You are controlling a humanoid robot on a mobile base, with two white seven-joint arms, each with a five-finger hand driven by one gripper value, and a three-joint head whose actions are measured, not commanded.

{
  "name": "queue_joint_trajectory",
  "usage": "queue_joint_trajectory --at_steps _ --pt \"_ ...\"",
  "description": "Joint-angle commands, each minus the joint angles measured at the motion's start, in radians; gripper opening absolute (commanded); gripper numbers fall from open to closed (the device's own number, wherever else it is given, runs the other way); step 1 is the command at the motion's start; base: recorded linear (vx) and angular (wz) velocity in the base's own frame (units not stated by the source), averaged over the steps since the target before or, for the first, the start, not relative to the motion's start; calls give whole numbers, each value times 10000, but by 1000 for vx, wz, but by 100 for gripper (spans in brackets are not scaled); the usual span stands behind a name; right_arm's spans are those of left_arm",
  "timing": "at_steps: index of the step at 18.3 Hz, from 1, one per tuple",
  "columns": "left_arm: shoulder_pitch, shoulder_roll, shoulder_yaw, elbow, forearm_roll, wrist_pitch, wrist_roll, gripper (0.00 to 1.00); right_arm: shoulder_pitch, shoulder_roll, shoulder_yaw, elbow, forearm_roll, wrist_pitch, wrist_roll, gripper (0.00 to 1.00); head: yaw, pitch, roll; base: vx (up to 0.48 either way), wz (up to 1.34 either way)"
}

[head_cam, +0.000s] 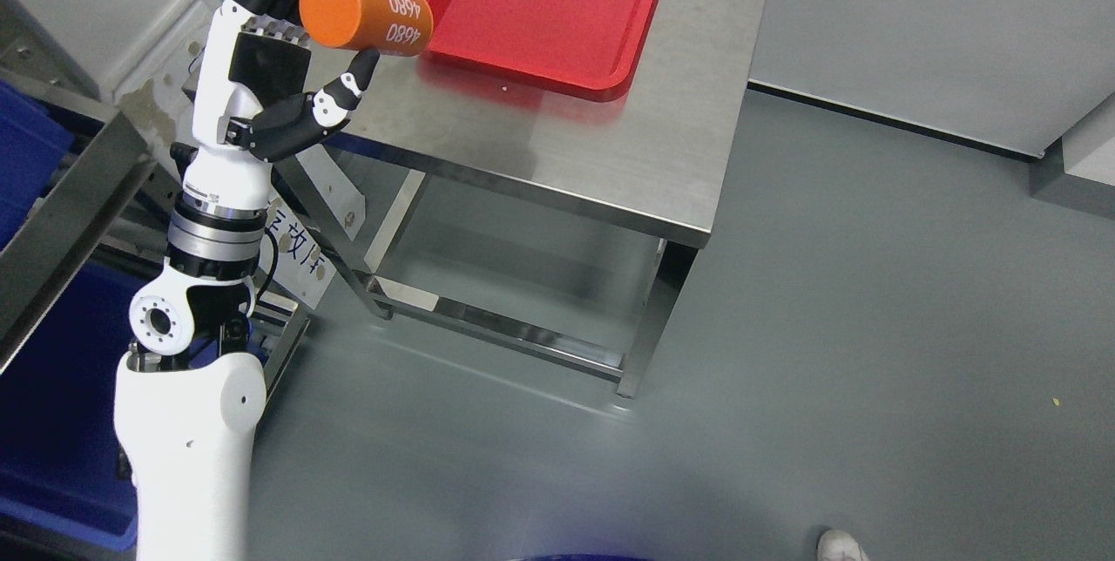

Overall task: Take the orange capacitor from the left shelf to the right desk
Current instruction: 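Carry the capacitor in the left hand while turning toward the red tray, then move the left hand over the red tray, holding the capacitor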

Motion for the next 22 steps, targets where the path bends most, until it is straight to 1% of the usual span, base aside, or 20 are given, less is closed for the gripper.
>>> queue_joint_trajectory --at_steps 1,6,10,16,19,22 --pt "-513 25 -350 23 0 519 -2 8 200 -175 -123 -174 46 -7 -5 100 0 0 0 236 -112" --pt "-959 -5 -411 237 -92 1149 -2 8 200 -175 -123 -174 46 -7 -5 100 0 0 0 201 -132" --pt "-1572 -20 -871 1050 -643 1211 -2 8 200 -175 -123 -174 46 -7 -5 100 0 0 0 179 -98" --pt "-2538 -505 -1393 1924 -1411 1410 29 9 200 -175 -123 -174 46 -7 -5 100 0 0 0 127 -83" --pt "-2953 -505 -1409 2492 -1779 1410 29 9 200 -175 -123 -174 46 -7 -5 100 0 0 0 111 -50" --pt "-3030 -505 -1561 2692 -1826 1410 44 9 200 -175 -123 -174 46 -7 -5 100 0 0 0 81 -45"
